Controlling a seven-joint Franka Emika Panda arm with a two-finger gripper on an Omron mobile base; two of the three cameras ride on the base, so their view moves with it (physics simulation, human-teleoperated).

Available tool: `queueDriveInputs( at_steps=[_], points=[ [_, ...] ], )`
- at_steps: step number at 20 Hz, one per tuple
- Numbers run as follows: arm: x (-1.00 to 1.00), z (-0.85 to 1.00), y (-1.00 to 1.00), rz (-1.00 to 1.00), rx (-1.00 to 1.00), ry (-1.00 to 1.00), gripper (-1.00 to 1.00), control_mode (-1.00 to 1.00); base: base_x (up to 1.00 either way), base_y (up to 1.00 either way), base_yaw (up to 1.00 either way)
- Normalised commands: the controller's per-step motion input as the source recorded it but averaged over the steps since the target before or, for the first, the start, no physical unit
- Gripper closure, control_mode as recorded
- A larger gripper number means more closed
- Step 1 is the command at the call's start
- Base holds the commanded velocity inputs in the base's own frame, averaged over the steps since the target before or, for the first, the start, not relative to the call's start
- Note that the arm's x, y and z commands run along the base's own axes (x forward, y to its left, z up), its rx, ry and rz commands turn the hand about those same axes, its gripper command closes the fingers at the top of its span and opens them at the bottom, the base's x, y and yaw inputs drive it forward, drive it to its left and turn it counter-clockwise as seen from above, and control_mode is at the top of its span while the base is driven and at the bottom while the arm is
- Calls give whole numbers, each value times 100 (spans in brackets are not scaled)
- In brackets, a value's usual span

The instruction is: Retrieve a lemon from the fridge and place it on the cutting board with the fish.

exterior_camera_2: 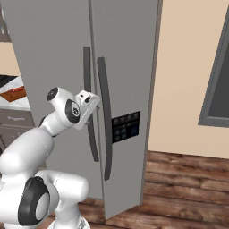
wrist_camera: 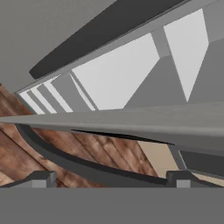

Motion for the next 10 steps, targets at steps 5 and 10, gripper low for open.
queueDriveInputs(
  at_steps=[5, 10],
  points=[
    [-20, 0, 19, 1, 0, 0, -100, -100, 0, 0, 0],
    [-1, 0, 36, 3, -1, 0, -100, -100, 0, 0, 0]
  ],
)
